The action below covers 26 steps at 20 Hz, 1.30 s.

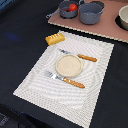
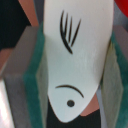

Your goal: Interact with the objects in diverse but meaningful ways.

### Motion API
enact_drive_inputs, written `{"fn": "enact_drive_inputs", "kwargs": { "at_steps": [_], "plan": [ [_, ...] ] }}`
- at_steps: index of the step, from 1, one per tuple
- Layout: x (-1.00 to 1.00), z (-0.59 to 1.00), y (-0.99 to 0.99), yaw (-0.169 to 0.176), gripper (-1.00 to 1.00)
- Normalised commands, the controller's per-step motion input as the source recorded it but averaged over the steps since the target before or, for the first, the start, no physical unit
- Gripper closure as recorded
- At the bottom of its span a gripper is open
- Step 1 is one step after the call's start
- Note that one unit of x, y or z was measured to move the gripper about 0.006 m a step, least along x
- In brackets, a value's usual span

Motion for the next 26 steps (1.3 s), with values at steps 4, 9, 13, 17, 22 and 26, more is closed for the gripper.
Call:
{"fn": "enact_drive_inputs", "kwargs": {
  "at_steps": [4,9,13,17,22,26],
  "plan": [
    [0.02,-0.13,0.05,-0.017,1.00],
    [0.00,-0.14,0.05,-0.010,-1.00],
    [0.00,-0.11,0.06,-0.008,-1.00],
    [0.00,-0.06,0.04,-0.011,-1.00],
    [0.00,0.03,-0.10,-0.008,-1.00],
    [0.05,0.23,-0.55,-0.012,-1.00]
  ]
}}
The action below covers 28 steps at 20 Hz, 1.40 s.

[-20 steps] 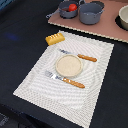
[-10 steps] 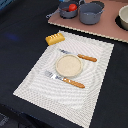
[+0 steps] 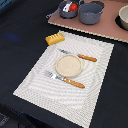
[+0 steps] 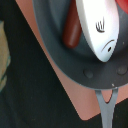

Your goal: Interact with the objects in diverse but meaningful ways.

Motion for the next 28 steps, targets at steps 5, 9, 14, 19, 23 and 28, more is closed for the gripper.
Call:
{"fn": "enact_drive_inputs", "kwargs": {
  "at_steps": [5,9,14,19,23,28],
  "plan": [
    [0.26,0.21,-0.80,-0.016,-1.00],
    [0.32,0.10,-0.84,-0.007,-1.00],
    [0.39,0.05,-0.83,-0.012,-1.00],
    [0.43,0.00,-0.83,-0.017,-1.00],
    [0.40,0.00,-0.83,-0.021,-1.00],
    [0.40,0.00,-0.78,-0.021,-1.00]
  ]
}}
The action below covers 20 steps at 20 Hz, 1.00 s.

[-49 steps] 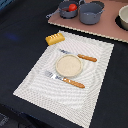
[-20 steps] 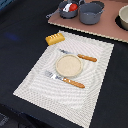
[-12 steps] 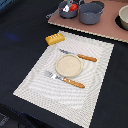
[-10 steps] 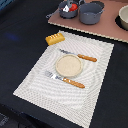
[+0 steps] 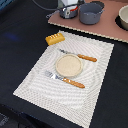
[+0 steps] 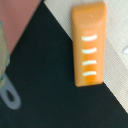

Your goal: Interact with the objects in diverse but meaningful ways.

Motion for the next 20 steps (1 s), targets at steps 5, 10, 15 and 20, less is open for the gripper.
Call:
{"fn": "enact_drive_inputs", "kwargs": {
  "at_steps": [5,10,15,20],
  "plan": [
    [0.26,-0.08,-0.46,-0.002,-1.00],
    [-0.06,-0.24,-0.03,0.009,-1.00],
    [-0.19,-0.32,0.00,0.020,-1.00],
    [-0.24,-0.40,0.00,0.010,-1.00]
  ]
}}
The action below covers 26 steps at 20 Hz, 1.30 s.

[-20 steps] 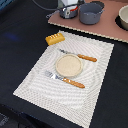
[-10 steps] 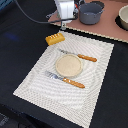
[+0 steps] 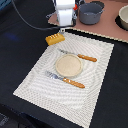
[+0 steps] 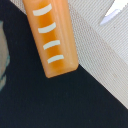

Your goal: Interact with the objects in diverse but meaningful ways.

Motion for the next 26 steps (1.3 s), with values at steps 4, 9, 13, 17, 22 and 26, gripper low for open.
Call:
{"fn": "enact_drive_inputs", "kwargs": {
  "at_steps": [4,9,13,17,22,26],
  "plan": [
    [-0.31,-0.45,0.00,0.012,-1.00],
    [-0.36,-0.48,0.00,0.015,-1.00],
    [-0.41,-0.47,0.04,0.036,-1.00],
    [-0.40,-0.46,0.07,0.037,-1.00],
    [-0.59,-0.40,0.21,0.039,-1.00],
    [-0.68,-0.29,0.31,0.047,-1.00]
  ]
}}
